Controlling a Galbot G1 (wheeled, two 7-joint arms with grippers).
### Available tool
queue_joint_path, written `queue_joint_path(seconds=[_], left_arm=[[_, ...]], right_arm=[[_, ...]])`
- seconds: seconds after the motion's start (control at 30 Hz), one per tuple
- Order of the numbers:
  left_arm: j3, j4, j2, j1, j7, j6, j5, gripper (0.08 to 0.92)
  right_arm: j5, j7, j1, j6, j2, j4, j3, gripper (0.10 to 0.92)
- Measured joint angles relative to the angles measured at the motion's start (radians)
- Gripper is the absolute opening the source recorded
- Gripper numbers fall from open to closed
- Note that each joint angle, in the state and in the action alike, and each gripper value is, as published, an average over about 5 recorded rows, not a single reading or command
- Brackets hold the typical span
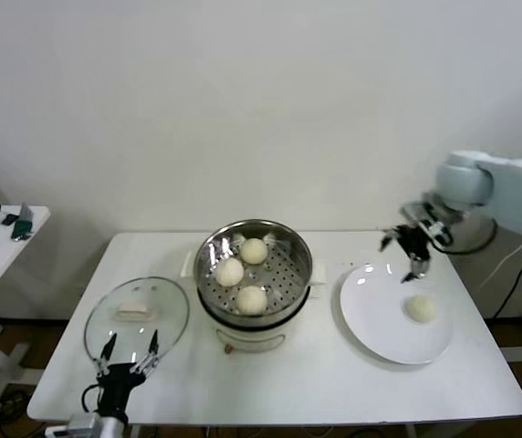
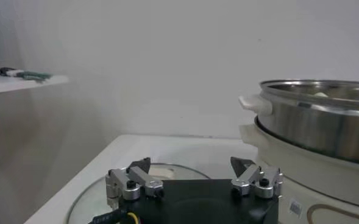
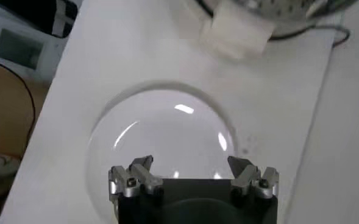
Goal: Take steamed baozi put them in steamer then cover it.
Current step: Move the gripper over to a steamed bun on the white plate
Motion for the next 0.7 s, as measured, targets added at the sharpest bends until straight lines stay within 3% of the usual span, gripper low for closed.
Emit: queue_joint_path(seconds=[0.7], left_arm=[[-0.017, -0.019, -0.028, 0.048, -0.006, -0.012, 0.027, 0.823]], right_arm=[[-0.200, 0.001, -0.424, 0.007, 0.028, -0.338, 0.286, 0.823]])
